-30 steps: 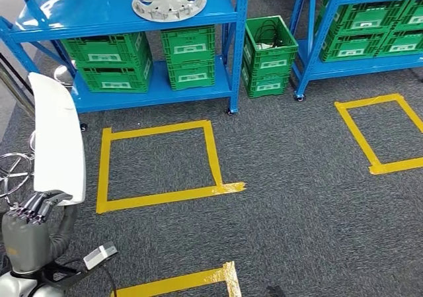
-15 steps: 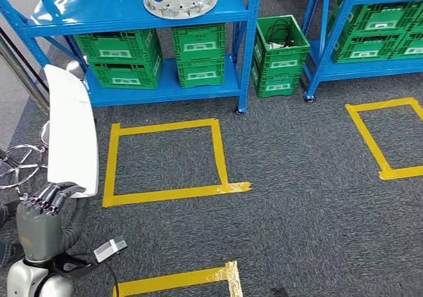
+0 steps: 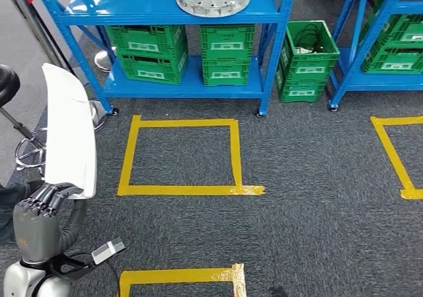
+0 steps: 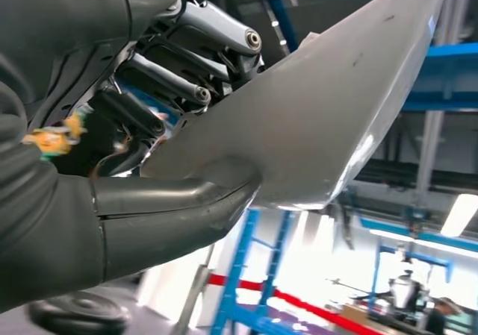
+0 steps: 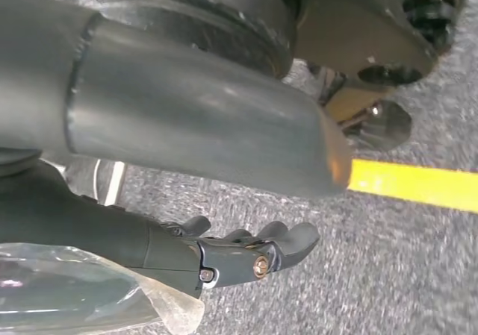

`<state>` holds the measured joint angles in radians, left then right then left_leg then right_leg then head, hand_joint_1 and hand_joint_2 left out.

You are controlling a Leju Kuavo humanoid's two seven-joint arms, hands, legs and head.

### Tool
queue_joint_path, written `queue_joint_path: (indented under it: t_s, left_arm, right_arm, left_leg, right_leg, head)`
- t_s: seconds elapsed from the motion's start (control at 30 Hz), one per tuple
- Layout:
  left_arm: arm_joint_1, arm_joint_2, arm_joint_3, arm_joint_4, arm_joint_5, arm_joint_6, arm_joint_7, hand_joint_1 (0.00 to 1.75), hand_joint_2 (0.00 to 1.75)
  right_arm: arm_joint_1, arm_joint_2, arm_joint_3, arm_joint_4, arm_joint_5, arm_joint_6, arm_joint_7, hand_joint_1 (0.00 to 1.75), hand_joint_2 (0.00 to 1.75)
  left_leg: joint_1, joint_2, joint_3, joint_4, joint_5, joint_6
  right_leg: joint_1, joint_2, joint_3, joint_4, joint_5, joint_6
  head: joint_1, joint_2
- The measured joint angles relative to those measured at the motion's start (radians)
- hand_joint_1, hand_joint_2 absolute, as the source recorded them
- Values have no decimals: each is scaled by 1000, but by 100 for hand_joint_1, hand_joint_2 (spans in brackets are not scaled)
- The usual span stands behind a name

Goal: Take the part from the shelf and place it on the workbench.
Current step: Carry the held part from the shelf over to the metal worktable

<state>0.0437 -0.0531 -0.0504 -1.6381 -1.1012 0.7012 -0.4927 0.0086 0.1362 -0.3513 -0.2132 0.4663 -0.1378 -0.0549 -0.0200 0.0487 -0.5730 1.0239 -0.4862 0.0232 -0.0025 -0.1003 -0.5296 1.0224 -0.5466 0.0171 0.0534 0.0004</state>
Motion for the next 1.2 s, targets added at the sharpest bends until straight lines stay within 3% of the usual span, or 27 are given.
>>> queue_joint_path:
  t_s: [0.03,0.1,0.17,0.2,0.23,0.27,0.3,0.37,0.43,0.5,0.53,0.6,0.67,0.73,0.77,0.83,0.9,0.97,1.0,1.03,1.1,1.17,1.2]
  left_arm:
    - [1,0,0,0,0,0,-1,175,175]
    - [0,-1,1,0,-1,0,-4,175,175]
    - [-1,-2,1,0,-2,0,-6,175,175]
    - [0,-2,1,0,-2,0,-7,175,175]
    - [2,-3,1,0,-3,0,-7,175,175]
    - [3,-3,2,0,-3,0,-7,175,175]
    - [3,-3,2,0,-3,0,-7,175,175]
    - [3,-2,2,0,-2,0,-7,175,175]
    - [3,-2,2,0,-2,0,-8,175,175]
    - [6,-2,2,0,-2,0,-8,175,175]
    - [8,-1,2,0,-2,0,-8,175,175]
    - [7,0,2,0,-2,0,-8,175,175]
    - [4,0,1,0,-2,0,-8,175,175]
    - [6,0,1,0,-1,0,-8,175,175]
    - [7,0,1,0,-1,0,-8,175,175]
    - [7,0,1,0,0,0,-8,175,175]
    - [5,1,1,0,0,0,-8,175,175]
    - [3,1,1,-1,1,0,-8,175,175]
    - [4,1,2,-1,1,0,-8,175,175]
    - [6,1,2,-1,1,0,-8,175,175]
    - [6,1,3,-2,2,1,-9,175,175]
    - [5,0,4,-2,2,1,-9,175,175]
    - [6,-2,4,-2,1,1,-9,175,175]
  right_arm:
    - [-1,-1,0,0,0,1,0,0,0]
    - [-2,-2,0,0,2,2,-2,0,0]
    - [-2,-3,0,0,4,5,-6,0,0]
    - [-1,-3,0,0,5,6,-7,0,0]
    - [0,-4,0,0,6,7,-9,0,0]
    - [1,-4,0,0,8,8,-10,0,0]
    - [1,-5,0,0,9,8,-11,0,0]
    - [1,-7,0,1,12,10,-14,0,0]
    - [1,-8,0,3,15,11,-16,0,0]
    - [1,-9,0,4,17,11,-16,0,0]
    - [1,-10,0,4,17,11,-16,0,0]
    - [1,-10,0,5,18,12,-17,0,0]
    - [2,-10,0,5,18,12,-17,0,0]
    - [3,-11,0,5,18,11,-16,0,0]
    - [2,-11,0,5,18,10,-15,0,0]
    - [-1,-11,0,5,18,7,-11,0,0]
    - [-3,-8,0,5,19,6,-9,0,0]
    - [-4,-6,0,5,19,6,-7,0,0]
    - [-5,-5,0,4,19,6,-6,0,0]
    - [-6,-5,0,4,19,7,-6,0,0]
    - [-6,-4,0,3,20,7,-5,0,0]
    - [-5,-5,0,3,21,7,-5,0,0]
    - [-4,-6,0,3,21,7,-5,0,0]
  left_leg:
    - [3,-10,1,-7,3,1]
    - [11,-29,3,-19,11,6]
    - [13,-47,2,-19,14,9]
    - [13,-58,2,-19,14,9]
    - [14,-69,2,-18,14,9]
    - [15,-81,2,-16,14,8]
    - [17,-95,3,-13,12,6]
    - [20,-120,-2,1,6,-4]
    - [21,-144,-16,15,5,-16]
    - [22,-168,-27,18,11,-26]
    - [22,-163,-30,21,10,-31]
    - [20,-119,-54,72,-22,-41]
    - [21,-69,-109,195,-83,-50]
    - [23,-60,-155,295,-115,-52]
    - [23,-58,-155,296,-104,-50]
    - [17,-43,-102,192,-39,-33]
    - [0,7,-39,68,3,-7]
    - [-13,32,-20,23,4,7]
    - [-14,21,-19,14,7,10]
    - [-10,10,-15,4,12,11]
    - [-2,-13,-2,-22,24,15]
    - [4,-36,3,-33,30,19]
    - [4,-48,2,-33,30,20]
  right_leg:
    - [-1,7,-2,4,-7,5]
    - [-4,51,-27,59,-46,13]
    - [-7,91,-87,185,-105,17]
    - [-7,96,-117,244,-122,19]
    - [-8,98,-135,274,-120,21]
    - [-8,99,-135,266,-100,23]
    - [-11,104,-117,218,-61,25]
    - [-20,151,-64,94,0,31]
    - [-26,191,-32,34,9,28]
    - [-26,179,-26,29,5,19]
    - [-26,167,-25,28,6,15]
    - [-28,138,-22,25,7,4]
    - [-24,108,-21,25,5,-4]
    - [-20,77,-21,25,2,-9]
    - [-17,64,-20,25,1,-11]
    - [-12,40,-15,24,-2,-13]
    - [-7,20,-10,22,-6,-11]
    - [-3,-3,-8,19,-8,-6]
    - [-2,-16,-4,14,-8,-3]
    - [-2,-19,0,12,-11,1]
    - [-3,20,-9,39,-37,8]
    - [-4,79,-58,143,-88,12]
    - [-5,92,-90,205,-111,14]
  head:
    - [1,0]
    - [3,0]
    - [8,0]
    - [9,0]
    - [9,0]
    - [9,0]
    - [9,0]
    - [10,0]
    - [10,0]
    - [10,0]
    - [9,0]
    - [2,0]
    - [-5,0]
    - [-6,0]
    - [-6,0]
    - [-6,0]
    - [-6,0]
    - [-7,0]
    - [-8,0]
    - [-7,0]
    - [-6,0]
    - [-2,0]
    - [1,0]
